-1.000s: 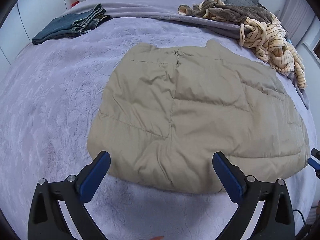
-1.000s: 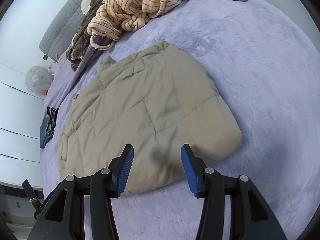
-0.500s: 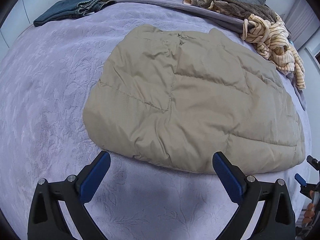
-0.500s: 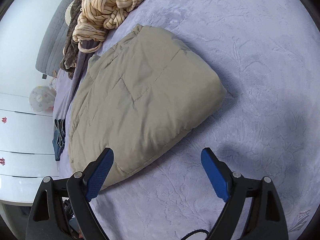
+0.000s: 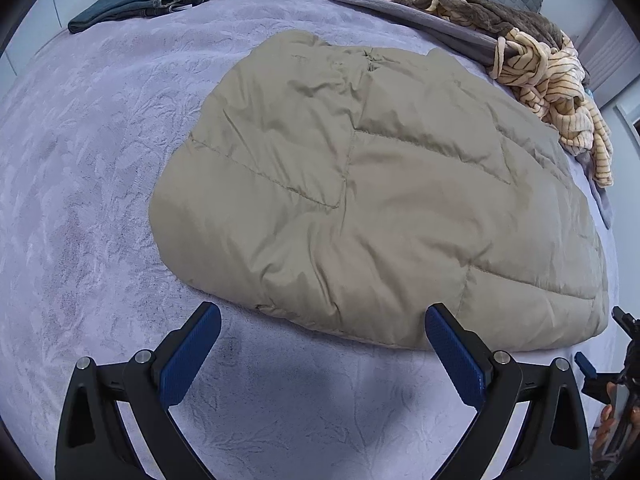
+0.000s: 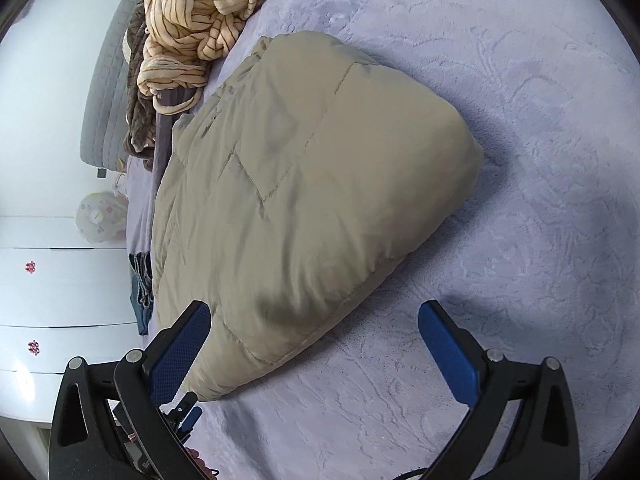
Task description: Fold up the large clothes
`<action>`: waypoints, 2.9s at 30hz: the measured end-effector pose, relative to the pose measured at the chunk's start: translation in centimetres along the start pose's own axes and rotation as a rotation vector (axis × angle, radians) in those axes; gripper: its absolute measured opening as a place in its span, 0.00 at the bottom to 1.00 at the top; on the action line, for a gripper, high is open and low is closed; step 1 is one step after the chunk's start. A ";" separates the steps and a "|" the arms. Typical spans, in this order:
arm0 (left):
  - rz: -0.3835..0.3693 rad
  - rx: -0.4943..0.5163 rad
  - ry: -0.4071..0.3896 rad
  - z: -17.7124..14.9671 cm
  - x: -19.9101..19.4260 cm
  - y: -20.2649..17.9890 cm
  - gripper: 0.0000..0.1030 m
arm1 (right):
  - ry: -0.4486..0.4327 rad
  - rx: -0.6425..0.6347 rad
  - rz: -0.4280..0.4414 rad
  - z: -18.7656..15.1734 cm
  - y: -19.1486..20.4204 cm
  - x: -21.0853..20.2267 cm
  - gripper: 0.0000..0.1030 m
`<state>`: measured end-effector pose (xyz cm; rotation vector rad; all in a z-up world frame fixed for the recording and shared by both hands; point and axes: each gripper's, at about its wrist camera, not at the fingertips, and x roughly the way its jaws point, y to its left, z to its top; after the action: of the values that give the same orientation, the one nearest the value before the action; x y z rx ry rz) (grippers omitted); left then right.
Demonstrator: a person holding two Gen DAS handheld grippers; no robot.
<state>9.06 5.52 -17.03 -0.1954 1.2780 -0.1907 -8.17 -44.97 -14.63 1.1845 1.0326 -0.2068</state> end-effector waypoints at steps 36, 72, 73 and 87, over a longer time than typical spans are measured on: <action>-0.351 -0.330 -0.139 5.1 4.5 4.4 0.20 | 0.103 0.174 0.207 2.7 -0.1 6.0 0.37; -0.242 -0.097 0.009 -15.8 -5.2 10.5 0.25 | 0.143 0.164 0.112 -14.3 -6.9 -5.9 0.34; -0.232 -0.107 0.014 -15.9 -5.6 10.7 0.25 | 0.151 0.160 0.100 -14.4 -6.8 -6.2 0.38; -0.025 -0.130 0.030 -17.4 -6.7 14.7 0.61 | 0.103 0.153 -0.107 -15.7 -9.9 -11.3 0.39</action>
<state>-9.07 20.69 -19.30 -0.3215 1.3190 -0.1326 -29.25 -40.15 -12.72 1.2894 1.1888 -0.3154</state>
